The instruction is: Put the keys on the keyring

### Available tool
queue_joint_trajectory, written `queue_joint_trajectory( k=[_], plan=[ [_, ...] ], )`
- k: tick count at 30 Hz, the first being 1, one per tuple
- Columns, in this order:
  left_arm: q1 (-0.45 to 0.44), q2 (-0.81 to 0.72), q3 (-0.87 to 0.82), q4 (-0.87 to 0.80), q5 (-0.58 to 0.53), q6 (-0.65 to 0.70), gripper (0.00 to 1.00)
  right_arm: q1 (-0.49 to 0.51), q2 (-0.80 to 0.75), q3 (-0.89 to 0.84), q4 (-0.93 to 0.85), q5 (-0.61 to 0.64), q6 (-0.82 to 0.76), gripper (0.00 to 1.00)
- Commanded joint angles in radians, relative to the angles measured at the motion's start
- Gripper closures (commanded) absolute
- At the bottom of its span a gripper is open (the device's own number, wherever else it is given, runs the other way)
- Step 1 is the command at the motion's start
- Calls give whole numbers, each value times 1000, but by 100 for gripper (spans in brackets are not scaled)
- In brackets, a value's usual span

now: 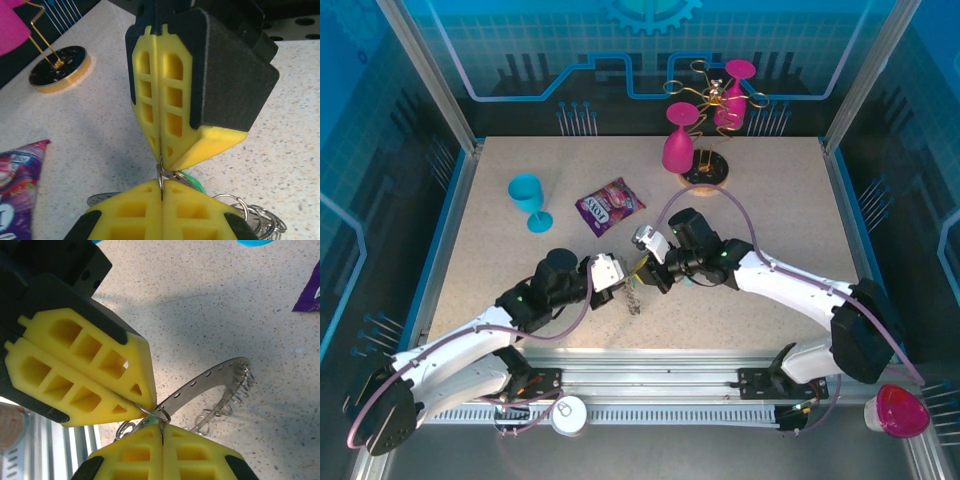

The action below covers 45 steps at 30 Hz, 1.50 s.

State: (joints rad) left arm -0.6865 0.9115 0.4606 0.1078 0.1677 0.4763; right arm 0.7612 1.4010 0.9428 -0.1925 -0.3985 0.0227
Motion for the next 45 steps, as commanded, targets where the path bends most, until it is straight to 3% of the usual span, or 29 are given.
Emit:
queue_joint_trajectory(
  k=[1, 8, 17, 27, 35, 45],
  plan=[
    [-32, -33, -22, 50, -2, 70, 100, -41, 15, 18, 79, -24, 105, 100],
    [-63, -40, -35, 65, -72, 119, 100, -71, 7, -3, 118, -76, 169, 100],
    [-64, -53, -39, 105, -99, 74, 100, -69, 15, -9, 104, -75, 156, 100],
    [-64, -77, -18, 35, -152, -168, 100, -94, -60, -58, 36, 16, -33, 100],
    [-63, -55, -41, 89, -161, -212, 100, -70, -94, -128, 100, -47, -168, 100],
    [-89, -68, -103, 199, -171, -197, 100, -72, -146, -210, 259, -133, -186, 100]
  ],
)
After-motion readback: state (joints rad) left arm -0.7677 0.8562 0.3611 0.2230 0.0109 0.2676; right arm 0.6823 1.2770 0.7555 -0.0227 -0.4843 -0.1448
